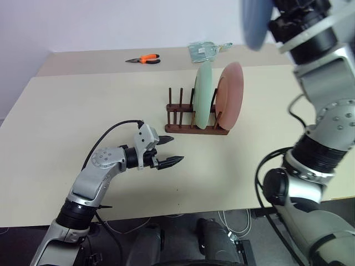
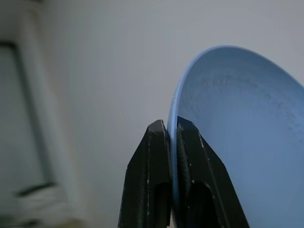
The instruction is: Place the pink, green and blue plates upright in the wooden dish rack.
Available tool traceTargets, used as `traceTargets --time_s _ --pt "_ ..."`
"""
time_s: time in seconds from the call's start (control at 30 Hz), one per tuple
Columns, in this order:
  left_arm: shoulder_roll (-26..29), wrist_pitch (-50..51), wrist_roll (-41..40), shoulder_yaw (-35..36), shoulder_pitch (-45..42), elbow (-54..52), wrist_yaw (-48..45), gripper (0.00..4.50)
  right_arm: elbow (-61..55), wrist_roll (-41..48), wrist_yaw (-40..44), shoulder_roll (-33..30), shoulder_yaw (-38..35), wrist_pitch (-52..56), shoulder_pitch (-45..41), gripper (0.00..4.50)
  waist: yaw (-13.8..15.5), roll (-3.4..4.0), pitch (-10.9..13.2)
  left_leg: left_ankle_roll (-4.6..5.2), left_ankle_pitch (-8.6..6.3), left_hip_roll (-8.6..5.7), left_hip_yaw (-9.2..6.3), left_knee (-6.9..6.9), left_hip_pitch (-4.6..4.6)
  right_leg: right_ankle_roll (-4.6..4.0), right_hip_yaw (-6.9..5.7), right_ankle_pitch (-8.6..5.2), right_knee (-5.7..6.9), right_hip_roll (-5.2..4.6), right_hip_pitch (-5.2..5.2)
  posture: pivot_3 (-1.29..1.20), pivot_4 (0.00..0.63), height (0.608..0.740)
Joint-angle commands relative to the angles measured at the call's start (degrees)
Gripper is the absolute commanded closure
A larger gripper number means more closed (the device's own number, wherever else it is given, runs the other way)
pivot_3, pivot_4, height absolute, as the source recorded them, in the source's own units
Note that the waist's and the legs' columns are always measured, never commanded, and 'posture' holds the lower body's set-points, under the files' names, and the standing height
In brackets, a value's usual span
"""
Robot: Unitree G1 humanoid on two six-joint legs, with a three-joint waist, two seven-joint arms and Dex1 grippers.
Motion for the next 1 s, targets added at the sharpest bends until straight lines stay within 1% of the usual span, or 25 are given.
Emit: traceTargets --time_s 0.03,0.1,0.2,0.33,0.47,0.57,0.73,0.9,1.0 --pt "2.1 -2.5 1.1 3.8 0.6 0.8 0.9 0.64 1.6 6.3 -9.0 7.4 2.4 -0.7 -1.0 4.45 -0.3 0.02 0.0 0.00 0.00 0.01 0.00 -0.02 0.01 0.01 0.01 0.00 0.06 0.01 -0.06 0.00 0.150 0.740" --pt "3.3 -3.0 1.3 5.2 1.7 1.3 1.3 0.64 1.4 8.1 -13.1 11.6 4.0 -1.0 0.3 4.45 -0.5 0.03 0.0 -0.01 0.00 0.02 0.04 -0.11 0.00 0.08 0.06 0.05 0.22 0.01 -0.27 0.00 0.150 0.740" --pt "4.8 -3.5 1.6 6.6 3.4 1.4 1.4 0.64 1.4 9.7 -19.0 16.1 5.6 -2.3 2.0 4.45 -0.5 0.04 0.0 -0.05 0.03 0.04 0.07 -0.25 -0.06 0.17 0.10 0.12 0.31 0.04 -0.50 0.00 0.150 0.740" --pt "5.9 -4.1 2.1 7.4 5.1 1.6 1.6 0.64 2.6 9.5 -23.9 19.8 7.2 -4.1 4.5 4.45 -0.2 0.00 -0.1 -0.11 0.06 0.01 0.08 -0.28 -0.06 0.16 0.10 0.12 0.27 0.03 -0.46 0.00 0.150 0.740" --pt "5.6 -4.2 2.4 7.2 5.1 1.5 1.6 0.64 4.5 8.4 -26.0 21.4 8.8 -5.8 5.8 4.45 -0.4 0.01 0.0 -0.12 0.07 0.00 0.10 -0.22 -0.04 0.12 0.10 0.09 0.25 0.04 -0.40 0.00 0.150 0.740" --pt "5.0 -3.8 2.2 6.9 4.5 1.2 1.7 0.64 5.2 7.2 -26.9 21.1 9.8 -6.8 6.2 4.45 -0.6 0.01 0.0 -0.11 0.07 0.02 0.12 -0.27 -0.03 0.15 0.10 0.11 0.27 0.06 -0.45 0.00 0.150 0.740" --pt "4.3 -3.1 1.8 6.6 4.1 0.6 1.5 0.64 8.1 7.8 -28.8 21.0 8.9 -8.6 6.4 4.45 -0.8 -0.01 -0.1 -0.11 0.07 0.03 0.13 -0.29 -0.03 0.16 0.10 0.11 0.28 0.06 -0.48 0.00 0.150 0.740" --pt "4.1 -2.8 1.9 6.2 4.2 0.2 1.3 0.64 9.0 8.8 -29.0 21.0 9.1 -9.4 5.8 4.45 -0.9 0.00 -0.1 -0.11 0.07 0.03 0.13 -0.30 -0.05 0.16 0.11 0.11 0.27 0.06 -0.48 0.00 0.150 0.740" --pt "4.0 -2.6 1.8 6.2 4.1 0.0 1.3 0.64 10.0 7.6 -29.9 21.3 9.8 -9.9 5.6 4.45 -1.1 0.00 -0.1 -0.11 0.07 0.04 0.13 -0.30 -0.04 0.16 0.10 0.12 0.27 0.06 -0.48 0.00 0.150 0.740"
